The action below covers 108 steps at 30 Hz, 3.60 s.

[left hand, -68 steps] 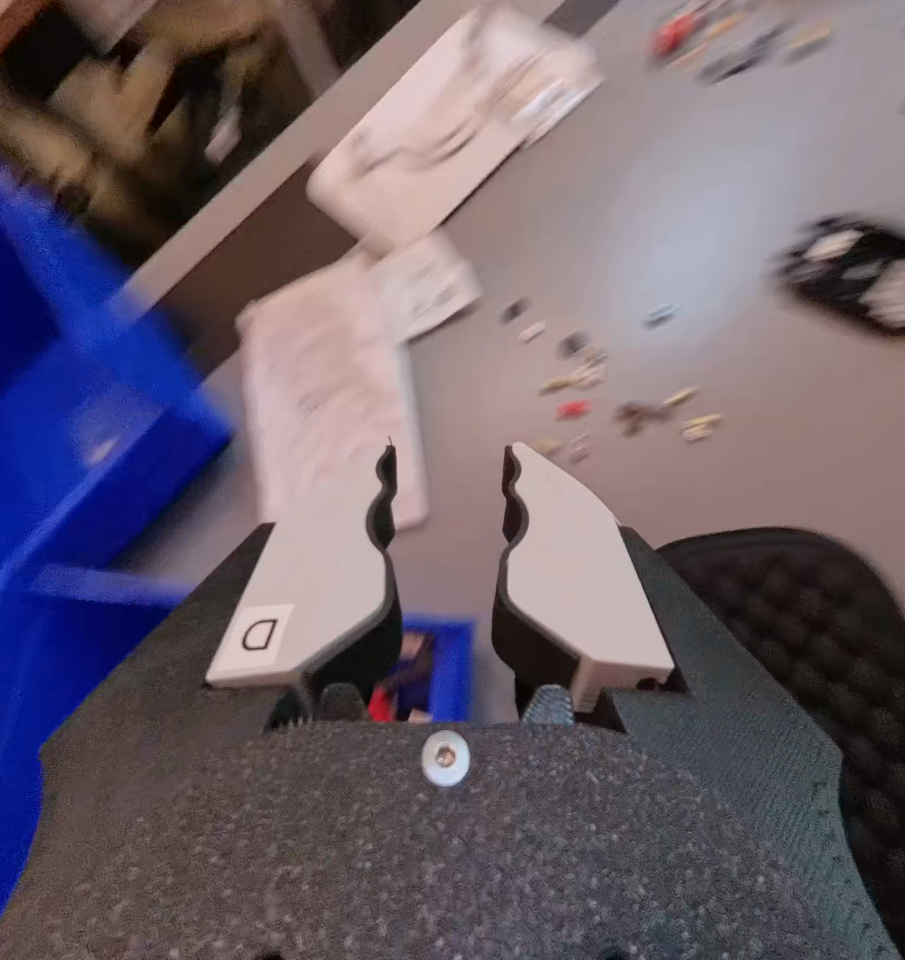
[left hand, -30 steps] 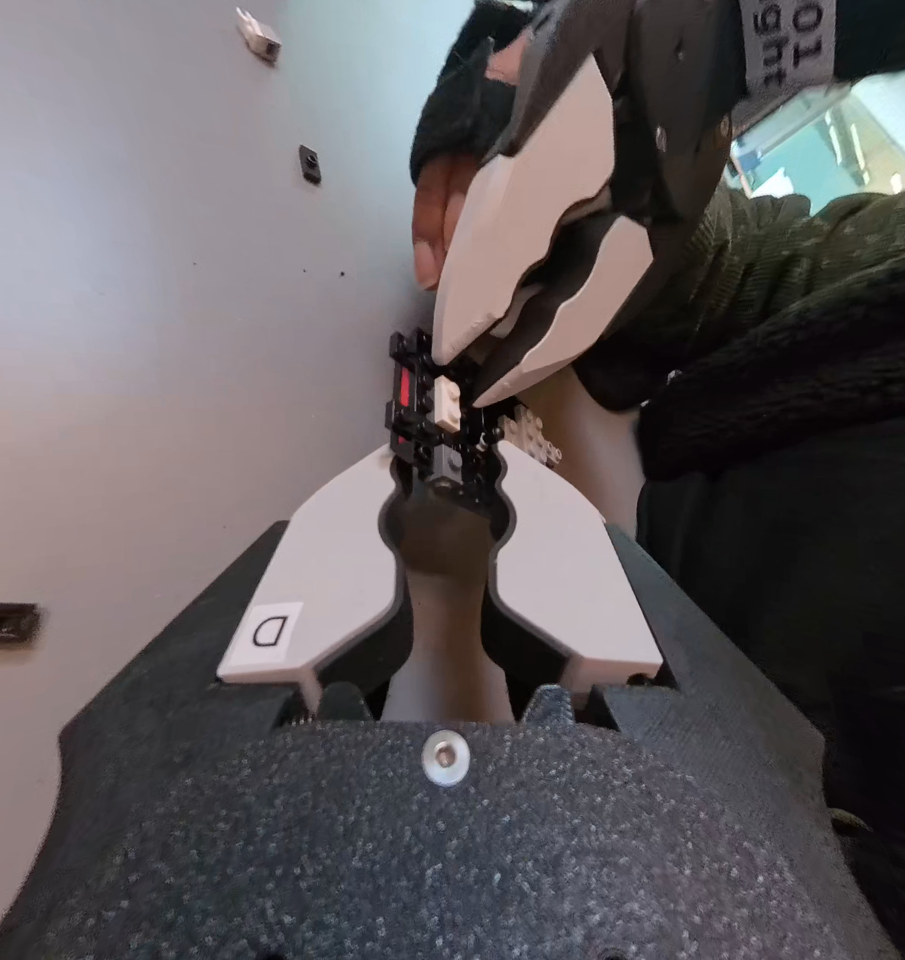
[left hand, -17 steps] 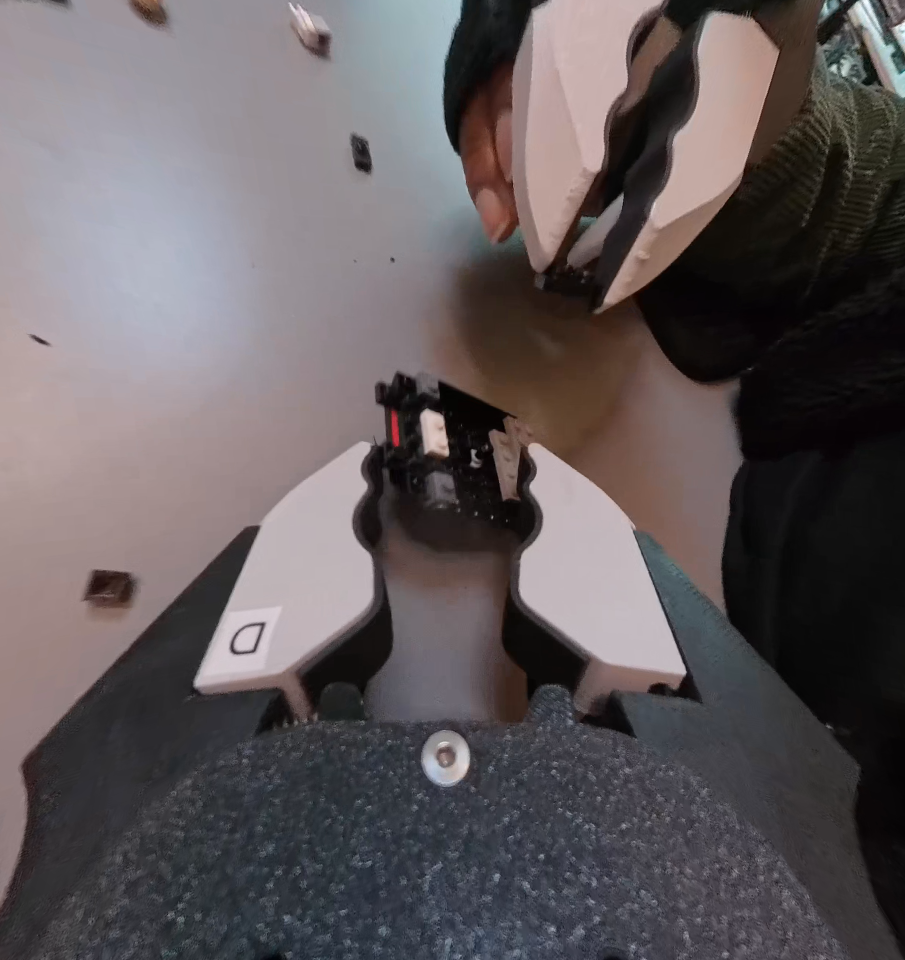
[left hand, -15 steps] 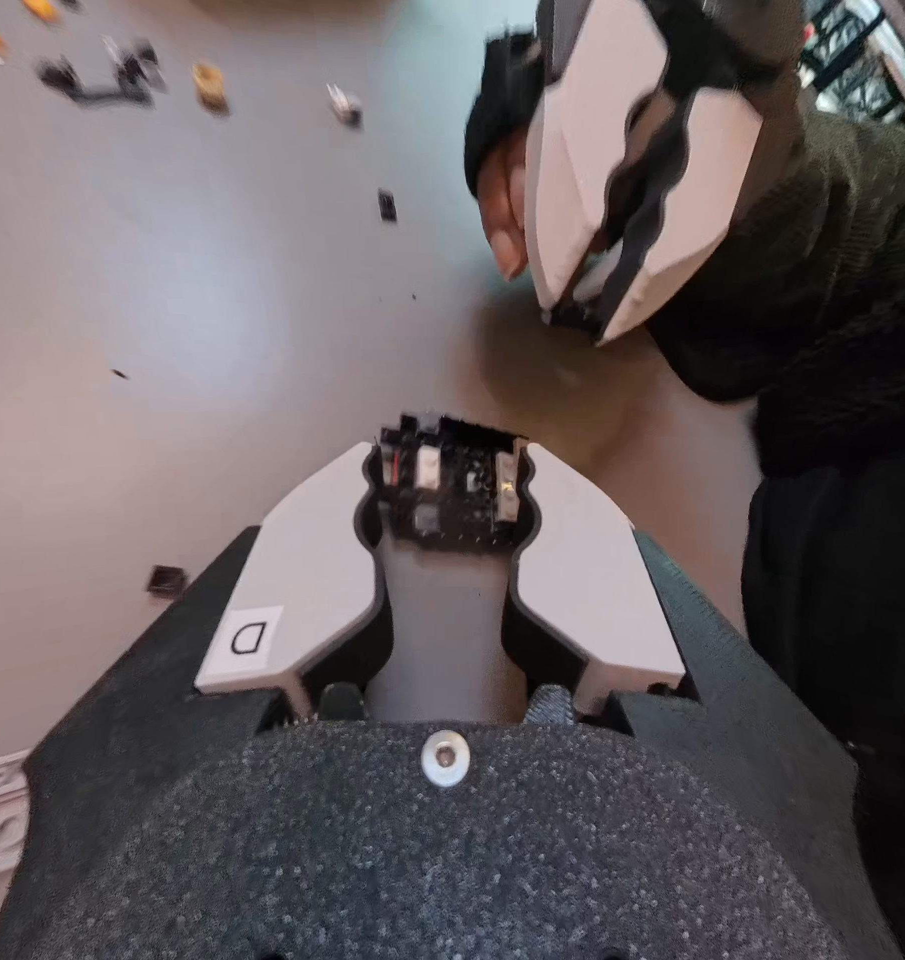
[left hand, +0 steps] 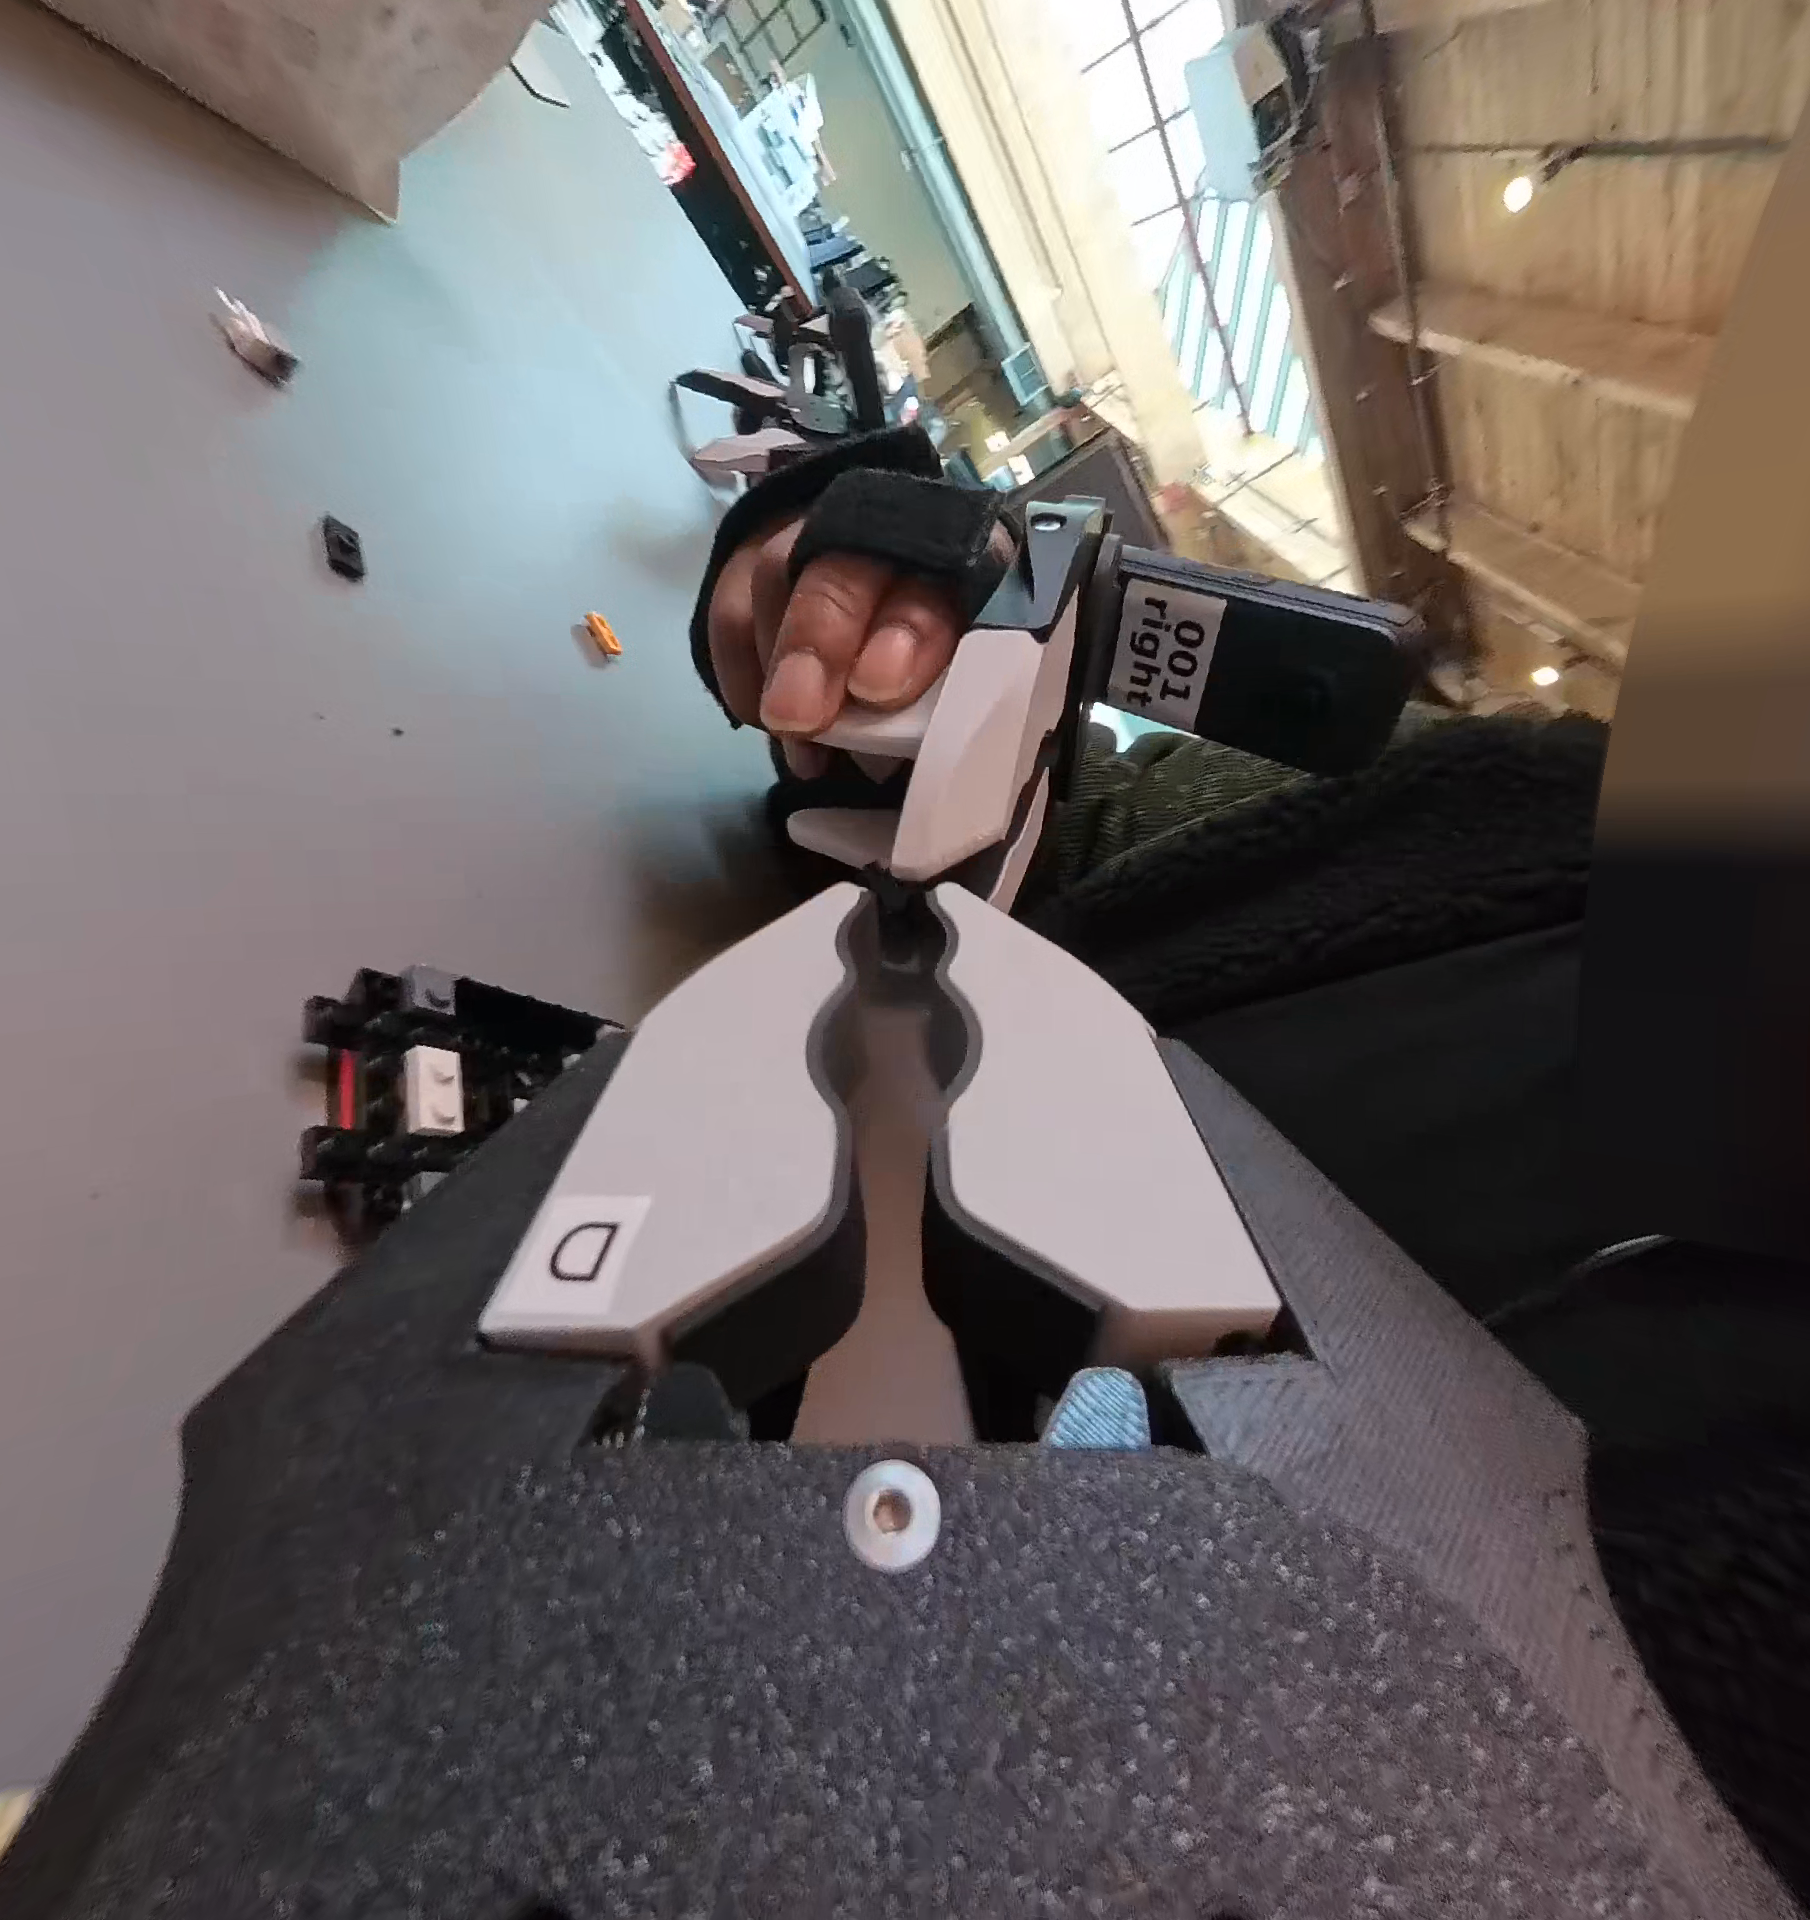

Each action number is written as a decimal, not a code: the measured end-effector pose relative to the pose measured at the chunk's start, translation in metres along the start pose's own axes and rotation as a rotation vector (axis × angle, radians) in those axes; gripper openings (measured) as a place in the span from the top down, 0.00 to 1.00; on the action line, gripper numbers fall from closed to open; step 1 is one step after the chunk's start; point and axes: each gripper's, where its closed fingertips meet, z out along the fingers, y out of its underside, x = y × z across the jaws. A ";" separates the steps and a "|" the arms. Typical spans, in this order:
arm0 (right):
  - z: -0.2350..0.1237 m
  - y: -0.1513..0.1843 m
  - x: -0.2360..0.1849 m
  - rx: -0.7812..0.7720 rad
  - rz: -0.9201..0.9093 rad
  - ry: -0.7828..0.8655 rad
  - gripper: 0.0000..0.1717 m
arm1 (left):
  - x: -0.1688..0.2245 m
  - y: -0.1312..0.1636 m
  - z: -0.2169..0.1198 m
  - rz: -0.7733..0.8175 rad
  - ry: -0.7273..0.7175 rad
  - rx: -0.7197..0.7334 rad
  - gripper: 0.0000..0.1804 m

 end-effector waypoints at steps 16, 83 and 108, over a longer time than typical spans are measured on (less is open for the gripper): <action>-0.002 0.045 0.017 -0.109 0.248 -0.002 0.91 | 0.031 0.013 -0.375 0.042 -1.910 0.113 0.97; 0.037 0.086 -0.035 -0.411 0.453 -0.528 0.79 | -0.081 0.051 -0.037 0.497 -0.671 -0.463 0.72; 0.007 0.030 0.038 -0.163 0.382 0.202 0.85 | -0.028 0.009 -0.003 0.302 -0.280 -0.049 0.89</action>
